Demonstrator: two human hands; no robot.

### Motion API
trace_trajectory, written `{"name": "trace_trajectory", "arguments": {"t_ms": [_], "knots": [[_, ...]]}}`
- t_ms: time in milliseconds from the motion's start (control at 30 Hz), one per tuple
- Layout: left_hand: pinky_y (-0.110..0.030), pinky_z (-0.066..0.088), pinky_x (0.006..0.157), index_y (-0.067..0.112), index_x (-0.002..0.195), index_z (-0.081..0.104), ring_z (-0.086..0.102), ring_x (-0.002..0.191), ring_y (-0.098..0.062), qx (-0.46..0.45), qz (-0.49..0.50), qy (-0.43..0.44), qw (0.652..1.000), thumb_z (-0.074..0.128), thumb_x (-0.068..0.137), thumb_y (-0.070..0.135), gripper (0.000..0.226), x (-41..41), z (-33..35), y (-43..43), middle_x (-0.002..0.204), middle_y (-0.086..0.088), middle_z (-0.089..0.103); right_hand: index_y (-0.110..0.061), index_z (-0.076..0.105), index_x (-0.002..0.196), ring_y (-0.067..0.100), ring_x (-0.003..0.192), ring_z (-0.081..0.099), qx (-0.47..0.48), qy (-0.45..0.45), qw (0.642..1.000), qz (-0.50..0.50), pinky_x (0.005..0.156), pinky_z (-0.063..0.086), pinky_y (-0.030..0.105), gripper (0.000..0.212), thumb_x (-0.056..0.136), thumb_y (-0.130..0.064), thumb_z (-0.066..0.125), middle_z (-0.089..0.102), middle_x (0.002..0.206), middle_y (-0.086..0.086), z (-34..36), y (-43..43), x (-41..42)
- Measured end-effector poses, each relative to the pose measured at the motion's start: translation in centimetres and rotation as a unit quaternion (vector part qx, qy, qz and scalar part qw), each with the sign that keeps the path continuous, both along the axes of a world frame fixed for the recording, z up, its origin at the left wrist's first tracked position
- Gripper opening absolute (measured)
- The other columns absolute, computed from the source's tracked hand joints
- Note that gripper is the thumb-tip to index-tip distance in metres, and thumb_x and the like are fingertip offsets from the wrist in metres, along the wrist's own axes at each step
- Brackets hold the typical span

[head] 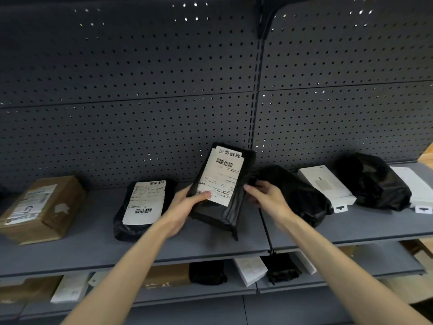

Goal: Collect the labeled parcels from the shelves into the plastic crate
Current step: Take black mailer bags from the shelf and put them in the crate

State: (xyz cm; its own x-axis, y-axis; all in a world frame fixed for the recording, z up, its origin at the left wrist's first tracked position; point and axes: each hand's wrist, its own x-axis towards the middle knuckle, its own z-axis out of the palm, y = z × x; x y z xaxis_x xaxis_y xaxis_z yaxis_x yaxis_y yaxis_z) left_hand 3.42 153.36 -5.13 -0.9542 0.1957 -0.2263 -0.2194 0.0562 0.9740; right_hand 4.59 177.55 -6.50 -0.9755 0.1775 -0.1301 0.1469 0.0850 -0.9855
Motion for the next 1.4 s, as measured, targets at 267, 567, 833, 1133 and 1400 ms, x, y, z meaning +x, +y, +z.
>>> {"name": "trace_trajectory", "arguments": {"t_ms": [267,567,833,1133,1400], "knots": [[-0.027,0.044,0.089,0.022,0.107,0.074,0.069,0.104,-0.011,-0.022,-0.061,-0.048,0.997,0.072,0.085,0.012,0.024,-0.8,2.2,-1.3,0.107,0.005,0.078,-0.009,0.068,0.12,0.027,0.094,0.071,-0.149,-0.08,0.983,0.077,0.075,0.059,0.042,0.057,0.074,-0.04,0.081,0.073,0.112,0.013,2.9,4.0,-0.6],[-0.046,0.056,0.096,0.015,0.131,0.062,0.071,0.109,-0.02,0.108,0.118,-0.002,0.987,0.079,0.081,0.04,0.059,-1.8,-0.5,-0.3,0.116,-0.002,0.075,-0.006,0.064,0.124,0.035,0.108,0.067,-0.311,-0.037,0.949,-0.031,0.085,0.058,0.05,0.05,0.08,-0.02,0.08,0.071,0.117,0.014,2.2,3.8,-0.7],[-0.046,0.057,0.096,0.015,0.12,0.065,0.07,0.112,-0.021,0.147,0.054,-0.068,0.985,0.078,0.077,0.043,0.054,0.5,-2.3,5.7,0.119,-0.013,0.072,-0.003,0.055,0.132,0.035,0.111,0.066,-0.372,-0.034,0.926,-0.043,0.092,0.056,0.05,0.061,0.077,-0.011,0.08,0.07,0.119,0.015,0.4,1.2,-0.7],[-0.047,0.057,0.094,0.015,0.123,0.063,0.071,0.103,-0.026,0.25,0.151,-0.034,0.956,0.069,0.094,0.013,0.029,-1.3,-0.8,5.6,0.121,-0.01,0.072,-0.006,0.063,0.123,0.023,0.102,0.07,-0.214,-0.045,0.975,0.026,0.095,0.053,0.041,0.067,0.067,-0.037,0.083,0.072,0.114,0.01,-0.3,1.4,-0.1],[-0.04,0.053,0.098,0.014,0.12,0.069,0.069,0.111,-0.02,0.14,0.125,0.024,0.982,0.064,0.098,0.022,0.024,-2.2,0.8,3.5,0.113,-0.001,0.076,-0.025,0.063,0.125,0.014,0.108,0.068,-0.089,0.007,0.991,0.102,0.093,0.052,0.031,0.047,0.084,-0.049,0.069,0.074,0.112,-0.002,2.8,1.7,-0.6]]}}
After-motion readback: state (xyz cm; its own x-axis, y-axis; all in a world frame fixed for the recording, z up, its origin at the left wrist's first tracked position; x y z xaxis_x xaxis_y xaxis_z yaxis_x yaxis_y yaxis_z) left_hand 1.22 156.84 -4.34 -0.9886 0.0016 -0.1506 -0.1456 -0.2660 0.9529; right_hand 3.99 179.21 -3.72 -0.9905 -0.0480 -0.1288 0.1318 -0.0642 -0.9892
